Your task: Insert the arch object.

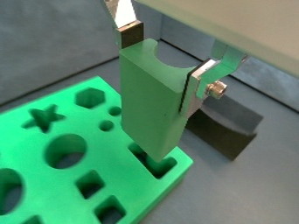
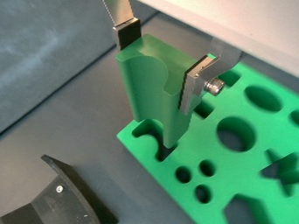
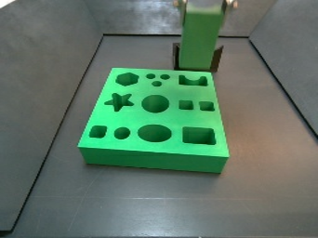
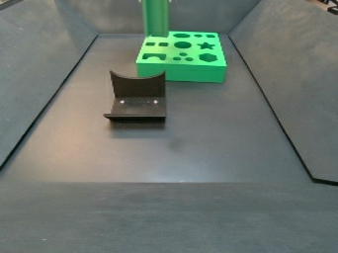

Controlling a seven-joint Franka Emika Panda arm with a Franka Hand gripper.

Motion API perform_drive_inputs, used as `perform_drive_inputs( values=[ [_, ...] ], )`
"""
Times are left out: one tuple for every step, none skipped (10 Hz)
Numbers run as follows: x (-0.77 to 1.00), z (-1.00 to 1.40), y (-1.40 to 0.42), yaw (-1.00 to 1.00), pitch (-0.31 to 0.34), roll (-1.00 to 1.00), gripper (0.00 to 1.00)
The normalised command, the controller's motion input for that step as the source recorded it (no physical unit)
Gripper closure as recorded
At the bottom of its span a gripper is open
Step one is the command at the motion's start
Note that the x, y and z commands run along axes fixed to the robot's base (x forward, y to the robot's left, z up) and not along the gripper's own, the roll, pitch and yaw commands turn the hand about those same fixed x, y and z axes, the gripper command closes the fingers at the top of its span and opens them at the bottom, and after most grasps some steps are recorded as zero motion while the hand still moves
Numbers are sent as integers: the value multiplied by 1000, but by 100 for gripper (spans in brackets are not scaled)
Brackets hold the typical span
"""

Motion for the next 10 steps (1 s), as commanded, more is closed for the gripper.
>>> perform_drive_inputs(
  values=[
    [251, -717, 140, -117, 201, 41, 100],
    [71, -246, 71, 0, 29, -167, 100],
    [40, -163, 9, 0, 23, -79, 100],
    [0, -286, 6, 0, 16, -46, 100],
    [-57, -249, 49, 0, 0, -69, 100],
    [-26, -277, 9, 0, 0, -67, 100],
    [-11, -434, 54, 0, 13, -51, 100],
    [-160, -551, 0, 0, 0, -23, 100],
    [-211, -574, 0, -51, 19, -100, 100],
    [-197, -623, 0, -66, 27, -79, 100]
  ],
)
